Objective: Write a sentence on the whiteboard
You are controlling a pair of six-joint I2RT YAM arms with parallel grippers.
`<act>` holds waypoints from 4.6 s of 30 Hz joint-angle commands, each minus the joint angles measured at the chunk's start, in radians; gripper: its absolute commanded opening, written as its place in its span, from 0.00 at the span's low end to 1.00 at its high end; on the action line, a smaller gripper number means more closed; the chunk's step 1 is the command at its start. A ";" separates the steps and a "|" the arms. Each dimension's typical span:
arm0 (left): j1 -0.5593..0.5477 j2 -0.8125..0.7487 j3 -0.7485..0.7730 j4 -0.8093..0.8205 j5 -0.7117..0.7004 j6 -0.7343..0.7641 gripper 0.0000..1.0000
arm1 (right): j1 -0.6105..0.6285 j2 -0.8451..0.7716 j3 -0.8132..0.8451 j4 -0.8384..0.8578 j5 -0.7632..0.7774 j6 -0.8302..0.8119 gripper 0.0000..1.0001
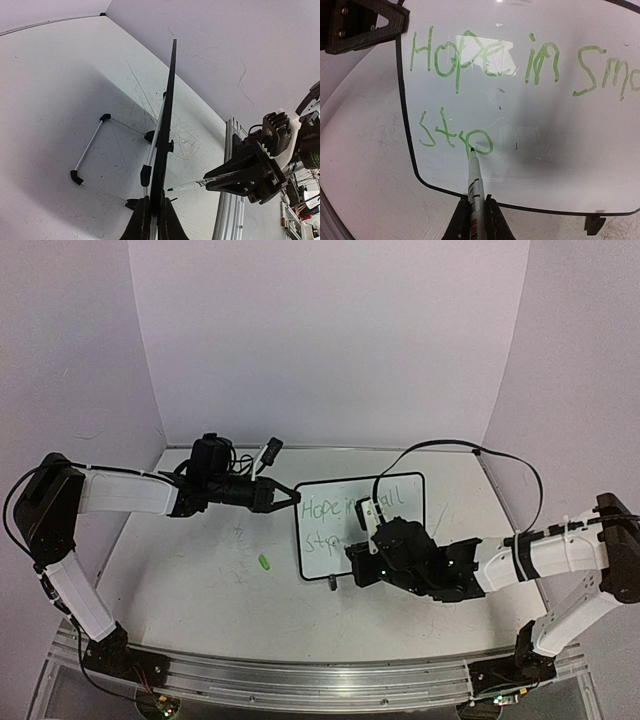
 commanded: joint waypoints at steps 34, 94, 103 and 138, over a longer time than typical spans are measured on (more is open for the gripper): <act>0.000 -0.017 0.012 0.026 0.001 -0.010 0.27 | 0.006 0.030 0.068 0.004 0.008 -0.027 0.00; -0.005 0.009 0.033 -0.024 -0.024 0.028 0.01 | -0.006 -0.042 0.004 -0.019 0.103 0.028 0.00; -0.006 0.007 0.033 -0.028 -0.022 0.029 0.00 | -0.008 -0.034 0.001 -0.028 0.124 0.041 0.00; -0.011 0.002 0.038 -0.029 -0.013 0.029 0.00 | -0.008 0.045 0.046 -0.040 0.075 0.033 0.00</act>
